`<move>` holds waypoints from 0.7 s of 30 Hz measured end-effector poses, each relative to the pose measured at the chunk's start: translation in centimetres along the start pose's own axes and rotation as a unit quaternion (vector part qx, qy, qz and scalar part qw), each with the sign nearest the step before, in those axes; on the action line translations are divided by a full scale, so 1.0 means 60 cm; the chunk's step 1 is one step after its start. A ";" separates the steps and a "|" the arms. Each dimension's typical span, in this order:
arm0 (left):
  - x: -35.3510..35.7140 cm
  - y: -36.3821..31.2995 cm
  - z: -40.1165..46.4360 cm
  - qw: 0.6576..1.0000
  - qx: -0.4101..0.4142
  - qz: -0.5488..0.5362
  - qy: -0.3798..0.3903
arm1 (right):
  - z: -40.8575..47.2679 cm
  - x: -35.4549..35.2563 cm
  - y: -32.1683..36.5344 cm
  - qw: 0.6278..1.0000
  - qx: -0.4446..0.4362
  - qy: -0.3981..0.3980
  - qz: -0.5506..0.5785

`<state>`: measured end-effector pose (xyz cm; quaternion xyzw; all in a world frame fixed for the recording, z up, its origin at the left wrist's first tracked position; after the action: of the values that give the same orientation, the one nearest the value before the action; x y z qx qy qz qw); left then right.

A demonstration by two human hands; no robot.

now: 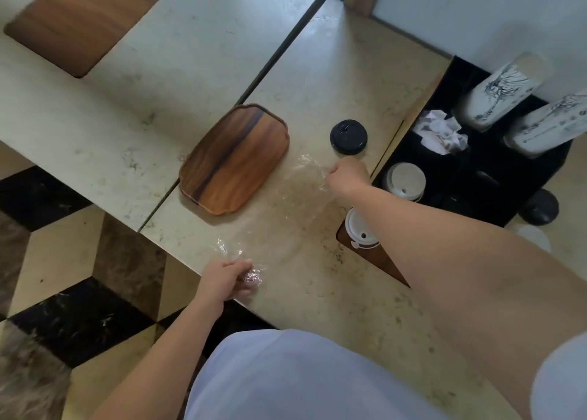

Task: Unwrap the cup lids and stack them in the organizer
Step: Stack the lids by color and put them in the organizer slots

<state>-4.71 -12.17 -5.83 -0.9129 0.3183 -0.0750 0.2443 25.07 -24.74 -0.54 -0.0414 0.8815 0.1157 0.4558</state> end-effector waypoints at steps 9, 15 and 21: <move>0.010 -0.029 -0.097 0.927 0.235 0.268 -0.117 | -0.094 0.011 -0.118 0.953 -0.011 -0.162 0.255; 0.193 -0.056 -0.106 0.822 0.381 0.402 0.136 | -0.171 0.117 -0.272 0.939 0.169 -0.071 0.292; 0.352 -0.059 -0.040 0.658 0.419 0.599 0.179 | -0.165 0.137 -0.260 0.986 0.112 -0.078 0.100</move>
<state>13.09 -23.78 -2.39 -0.2944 0.7685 -0.2002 0.5316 15.23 -42.02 -4.29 0.1074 0.8504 0.0644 0.5110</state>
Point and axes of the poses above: each hand's wrist, its own z-axis towards the middle knuckle, its own x-axis out of the palm, y = z × x, the point moved 1 cm from there along z, towards the middle knuckle, and after that the axes turned 13 degrees about -z, right-handed, at the moved point
